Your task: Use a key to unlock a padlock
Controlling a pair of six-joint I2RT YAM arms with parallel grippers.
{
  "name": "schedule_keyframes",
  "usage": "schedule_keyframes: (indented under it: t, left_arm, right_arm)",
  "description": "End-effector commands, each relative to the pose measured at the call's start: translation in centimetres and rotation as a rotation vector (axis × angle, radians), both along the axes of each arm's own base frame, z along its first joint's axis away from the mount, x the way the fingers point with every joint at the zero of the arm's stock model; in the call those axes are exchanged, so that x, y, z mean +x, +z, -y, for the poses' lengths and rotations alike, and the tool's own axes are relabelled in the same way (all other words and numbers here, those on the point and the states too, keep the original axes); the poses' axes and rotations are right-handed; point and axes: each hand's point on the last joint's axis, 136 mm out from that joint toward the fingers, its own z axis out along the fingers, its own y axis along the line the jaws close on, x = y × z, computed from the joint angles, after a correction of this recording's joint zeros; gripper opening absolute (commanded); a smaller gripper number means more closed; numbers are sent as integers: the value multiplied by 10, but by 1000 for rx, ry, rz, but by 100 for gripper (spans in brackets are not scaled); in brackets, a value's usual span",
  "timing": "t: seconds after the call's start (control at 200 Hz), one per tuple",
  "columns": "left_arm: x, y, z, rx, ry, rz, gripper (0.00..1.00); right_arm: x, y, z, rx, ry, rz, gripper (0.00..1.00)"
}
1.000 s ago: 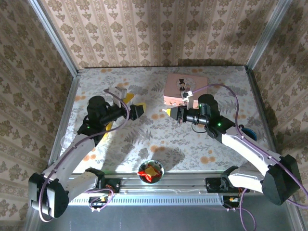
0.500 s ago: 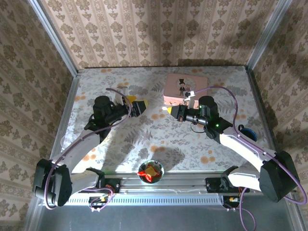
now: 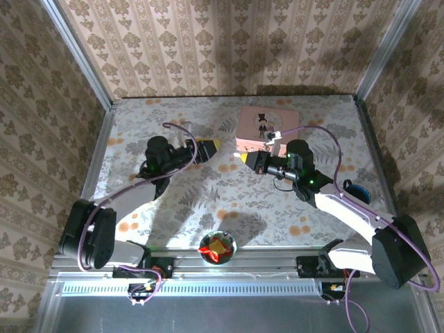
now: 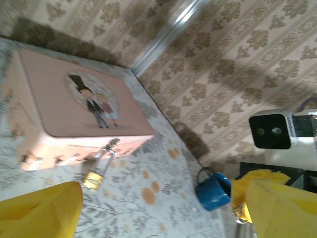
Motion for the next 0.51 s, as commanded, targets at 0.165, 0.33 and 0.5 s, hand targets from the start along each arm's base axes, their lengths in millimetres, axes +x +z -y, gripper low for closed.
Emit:
schedule_keyframes:
  t: [0.165,0.33,0.5]
  left_arm:
    - [-8,25,31,-163,-136,15,77]
    - [-4,22,33,-163,-121,2,74]
    - [-4,23,36,-119,-102,17,72]
  right_arm:
    - [3,5,2,24,-15,31,0]
    - [2,6,4,23,-23,41,0]
    - [2,6,1,36,-10,41,0]
